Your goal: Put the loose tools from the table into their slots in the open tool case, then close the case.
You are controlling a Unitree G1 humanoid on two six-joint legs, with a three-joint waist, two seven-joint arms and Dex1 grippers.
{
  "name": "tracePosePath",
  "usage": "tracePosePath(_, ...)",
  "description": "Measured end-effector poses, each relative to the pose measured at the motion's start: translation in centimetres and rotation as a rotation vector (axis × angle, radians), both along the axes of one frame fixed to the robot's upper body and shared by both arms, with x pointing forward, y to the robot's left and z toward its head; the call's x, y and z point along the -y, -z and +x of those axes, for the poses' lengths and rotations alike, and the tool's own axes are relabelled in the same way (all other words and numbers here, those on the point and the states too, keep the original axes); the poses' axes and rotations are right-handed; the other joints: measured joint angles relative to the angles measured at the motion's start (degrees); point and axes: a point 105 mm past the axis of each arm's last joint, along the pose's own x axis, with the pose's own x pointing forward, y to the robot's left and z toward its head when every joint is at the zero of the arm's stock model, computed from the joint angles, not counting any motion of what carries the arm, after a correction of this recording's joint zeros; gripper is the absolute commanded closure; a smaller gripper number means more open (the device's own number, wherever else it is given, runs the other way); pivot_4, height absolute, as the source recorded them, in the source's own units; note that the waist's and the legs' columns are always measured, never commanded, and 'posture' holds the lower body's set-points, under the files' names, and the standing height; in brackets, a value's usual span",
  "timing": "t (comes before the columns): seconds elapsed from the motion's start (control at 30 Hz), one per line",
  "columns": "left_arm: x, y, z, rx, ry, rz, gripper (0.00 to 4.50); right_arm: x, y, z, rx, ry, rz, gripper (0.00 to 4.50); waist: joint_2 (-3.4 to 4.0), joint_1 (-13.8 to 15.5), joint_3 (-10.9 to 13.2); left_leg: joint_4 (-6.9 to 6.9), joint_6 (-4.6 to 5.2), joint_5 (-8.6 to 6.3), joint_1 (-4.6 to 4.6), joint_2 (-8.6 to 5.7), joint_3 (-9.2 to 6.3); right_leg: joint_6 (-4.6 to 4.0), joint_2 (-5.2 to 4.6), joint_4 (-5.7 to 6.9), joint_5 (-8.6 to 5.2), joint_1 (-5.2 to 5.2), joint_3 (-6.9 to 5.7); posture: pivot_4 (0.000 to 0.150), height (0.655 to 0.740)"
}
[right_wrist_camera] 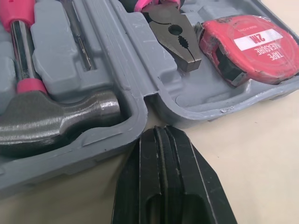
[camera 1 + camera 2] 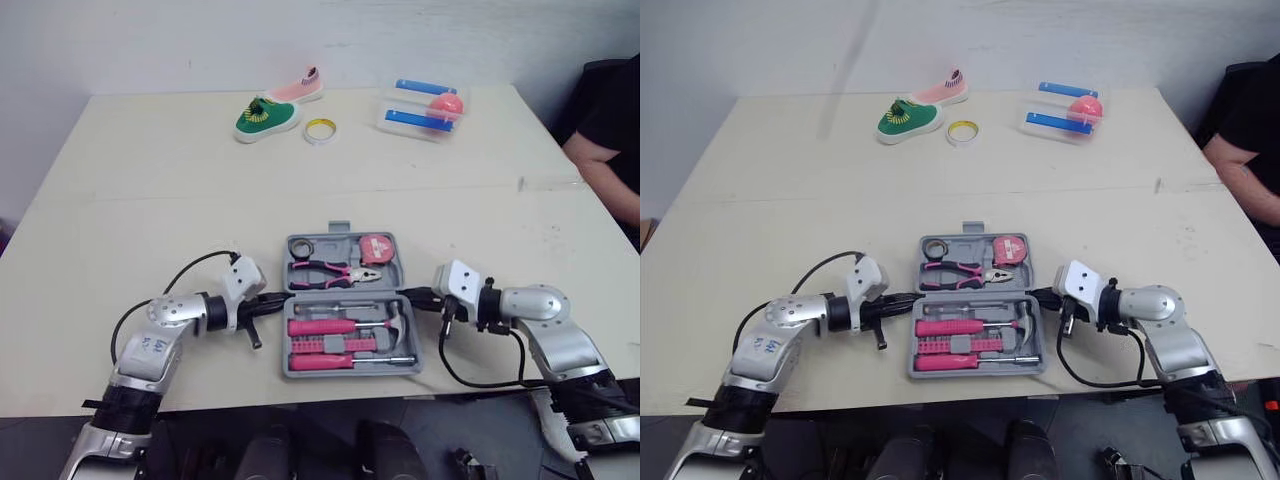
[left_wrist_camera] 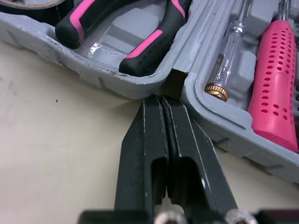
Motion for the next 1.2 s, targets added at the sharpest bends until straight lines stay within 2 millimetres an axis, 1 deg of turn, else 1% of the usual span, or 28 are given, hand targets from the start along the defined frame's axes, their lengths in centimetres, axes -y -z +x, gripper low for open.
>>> tracePosePath(0.1,-0.7,0.3,-0.5,0.024,0.006,0.048,4.50,-0.2,0.1,0.0,0.002,-0.004,0.009,4.47,0.03,-0.11,-0.02,-0.03,-0.13,-0.07,0.13,0.13,0.05,-0.10,-0.01,0.01,-0.05,0.04,0.05,0.150,0.7400)
tracePosePath(0.2,-1.3,0.4,-0.6,0.040,-0.007,0.050,4.50,-0.1,0.2,0.0,0.016,-0.008,0.009,4.47,0.04,-0.08,-0.02,-0.04,-0.16,-0.08,0.18,0.23,0.06,-0.17,0.01,0.05,-0.09,0.04,0.08,0.150,0.7400)
tracePosePath(0.27,-2.5,0.5,-0.6,0.036,-0.056,0.018,3.97,0.5,0.2,-0.1,0.041,-0.013,-0.007,4.50,0.05,-0.06,-0.02,-0.04,-0.18,-0.09,0.18,0.27,0.06,-0.21,0.00,0.09,-0.11,0.02,0.12,0.150,0.7400)
tracePosePath(0.3,-3.2,0.3,-0.4,0.044,-0.084,0.008,3.72,1.0,0.1,-0.1,0.045,0.002,-0.009,3.99,0.04,-0.03,-0.02,-0.03,-0.18,-0.09,0.18,0.28,0.05,-0.21,0.00,0.09,-0.11,0.02,0.12,0.150,0.7400)
tracePosePath(0.33,-4.4,0.1,-0.5,0.044,-0.126,0.002,3.24,2.2,0.0,0.0,0.036,0.055,0.006,3.73,0.05,-0.01,-0.01,-0.02,-0.19,-0.09,0.14,0.29,0.04,-0.22,-0.01,0.10,-0.12,0.00,0.17,0.150,0.7400)
tracePosePath(0.37,-6.0,-0.3,-0.7,0.043,-0.172,0.004,2.98,3.9,-0.2,-0.2,0.016,0.112,0.013,3.40,0.11,0.05,0.03,-0.03,-0.19,-0.10,0.12,0.30,0.03,-0.23,-0.03,0.09,-0.12,-0.01,0.25,0.150,0.7400)
tracePosePath(0.4,-6.6,-0.5,-0.7,0.046,-0.191,0.002,2.50,4.5,-0.3,-0.3,0.005,0.133,0.016,3.02,0.15,0.10,0.06,-0.03,-0.19,-0.10,0.10,0.30,0.01,-0.23,-0.05,0.08,-0.12,-0.01,0.28,0.150,0.7400)
tracePosePath(0.43,-7.4,-1.0,-0.8,0.054,-0.222,-0.012,2.17,5.3,-0.5,-0.6,-0.020,0.164,0.026,2.61,0.19,0.20,0.11,-0.02,-0.18,-0.11,0.07,0.29,-0.02,-0.23,-0.08,0.07,-0.12,-0.01,0.31,0.150,0.7400)
tracePosePath(0.47,-7.9,-1.8,-1.0,0.071,-0.241,-0.029,1.85,6.0,-1.0,-0.9,-0.040,0.194,0.050,2.28,0.21,0.23,0.15,-0.01,-0.17,-0.11,0.03,0.29,-0.06,-0.24,-0.12,0.05,-0.12,-0.02,0.32,0.150,0.7400)
tracePosePath(0.5,-8.0,-2.9,-1.0,0.078,-0.262,-0.062,1.33,6.5,-1.7,-1.1,-0.097,0.247,0.113,1.73,0.24,0.29,0.19,0.01,-0.16,-0.12,0.00,0.29,-0.11,-0.24,-0.17,0.04,-0.12,-0.01,0.31,0.150,0.7400)
tracePosePath(0.53,-7.8,-4.2,-1.1,0.086,-0.278,-0.091,0.93,6.5,-2.7,-1.3,-0.145,0.284,0.166,1.32,0.30,0.21,0.23,0.02,-0.15,-0.12,-0.02,0.28,-0.15,-0.26,-0.24,0.03,-0.11,-0.02,0.32,0.150,0.7400)
tracePosePath(0.57,-7.7,-4.8,-1.2,0.081,-0.289,-0.095,0.50,6.5,-3.3,-1.4,-0.177,0.303,0.191,0.86,0.33,0.19,0.23,0.02,-0.14,-0.14,0.00,0.27,-0.16,-0.27,-0.27,-0.04,-0.12,-0.01,0.33,0.150,0.7400)
tracePosePath(0.6,-7.5,-5.2,-1.3,0.052,-0.309,-0.080,0.02,6.2,-4.0,-1.6,-0.239,0.332,0.216,0.31,0.34,0.18,0.24,0.01,-0.18,-0.17,0.03,0.27,-0.19,-0.31,-0.27,-0.10,-0.14,-0.01,0.31,0.150,0.7400)
tracePosePath(0.63,-7.4,-5.3,-1.2,0.017,-0.329,-0.074,0.00,6.2,-4.1,-1.7,-0.306,0.371,0.219,0.08,0.38,0.19,0.27,0.01,-0.18,-0.18,0.03,0.27,-0.21,-0.33,-0.27,-0.08,-0.15,-0.01,0.31,0.150,0.7400)
tracePosePath(0.7,-6.8,-5.9,-1.0,-0.036,-0.360,-0.081,0.00,6.2,-4.2,-1.8,-0.428,0.445,0.220,0.08,0.39,0.19,0.27,-0.02,-0.20,-0.19,0.02,0.27,-0.22,-0.38,-0.28,-0.04,-0.18,-0.06,0.30,0.150,0.7400)
tracePosePath(0.73,-6.0,-6.8,-0.5,-0.059,-0.366,-0.145,0.00,5.9,-4.3,-1.8,-0.493,0.474,0.229,0.08,0.42,0.23,0.29,-0.01,-0.22,-0.20,0.02,0.27,-0.24,-0.39,-0.27,-0.03,-0.18,-0.06,0.29,0.150,0.7400)
tracePosePath(0.77,-5.3,-7.4,-0.3,-0.061,-0.360,-0.178,0.00,5.5,-4.5,-1.7,-0.517,0.476,0.235,0.08,0.43,0.23,0.31,0.01,-0.22,-0.19,-0.04,0.27,-0.23,-0.39,-0.27,0.00,-0.18,-0.12,0.29,0.150,0.7400)
tracePosePath(0.8,-4.7,-8.0,0.1,-0.083,-0.370,-0.201,0.00,4.6,-5.2,-1.3,-0.558,0.479,0.262,0.08,0.41,0.25,0.32,0.01,-0.23,-0.18,-0.05,0.26,-0.23,-0.39,-0.25,0.01,-0.18,-0.12,0.27,0.150,0.7400)
tracePosePath(0.83,-4.4,-8.1,0.5,-0.116,-0.396,-0.190,0.00,3.4,-6.1,-0.8,-0.584,0.473,0.289,0.08,0.43,0.15,0.33,0.01,-0.25,-0.17,-0.05,0.23,-0.21,-0.38,-0.21,0.06,-0.18,-0.14,0.28,0.150,0.7400)
tracePosePath(0.9,-3.9,-7.4,0.8,-0.181,-0.437,-0.136,0.00,1.6,-7.6,-0.2,-0.622,0.461,0.323,0.08,0.45,0.02,0.32,-0.05,-0.35,-0.09,-0.04,0.29,-0.15,-0.38,0.08,0.24,-0.18,-0.15,0.31,0.150,0.7400)
tracePosePath(0.97,-3.6,-6.5,1.3,-0.232,-0.482,-0.131,0.00,0.7,-8.2,0.4,-0.660,0.486,0.353,0.08,0.43,0.21,0.33,-0.06,-0.35,-0.09,-0.10,0.31,-0.11,-0.40,0.26,0.22,-0.19,-0.21,0.24,0.150,0.7400)
tracePosePath(1.03,-2.6,-6.0,1.8,-0.249,-0.489,-0.106,0.00,-0.4,-8.6,1.0,-0.673,0.493,0.348,0.08,0.35,0.33,0.37,0.00,-0.32,-0.07,-0.39,0.26,0.00,-0.39,0.37,0.34,-0.19,-0.54,0.20,0.150,0.7400)
tracePosePath(1.07,-2.5,-5.8,1.9,-0.248,-0.497,-0.078,0.00,-0.8,-8.6,1.2,-0.671,0.511,0.328,0.08,0.26,0.43,0.31,0.08,-0.29,-0.05,-0.67,0.15,0.04,-0.39,0.36,0.68,-0.19,-0.96,0.19,0.150,0.7400)
tracePosePath(1.1,-2.6,-5.6,1.9,-0.250,-0.515,-0.065,0.00,-0.7,-8.3,1.3,-0.673,0.534,0.314,0.08,0.25,0.54,0.31,0.14,-0.22,-0.01,-0.87,-0.02,0.02,-0.39,0.30,0.92,-0.19,-1.23,0.16,0.150,0.7400)
tracePosePath(1.17,-3.0,-5.1,2.1,-0.258,-0.554,-0.058,0.00,-0.4,-7.4,1.6,-0.678,0.591,0.271,0.08,0.25,0.62,0.32,0.14,-0.11,0.05,-0.92,-0.21,0.07,-0.37,0.17,0.95,-0.18,-1.27,0.15,0.150,0.7400)
tracePosePath(1.2,-2.9,-5.0,2.3,-0.265,-0.568,-0.080,0.00,-0.4,-7.0,1.7,-0.678,0.614,0.249,0.08,0.25,0.72,0.32,0.14,-0.04,0.08,-0.93,-0.27,0.10,-0.30,0.13,0.90,-0.14,-1.26,0.17,0.150,0.7400)
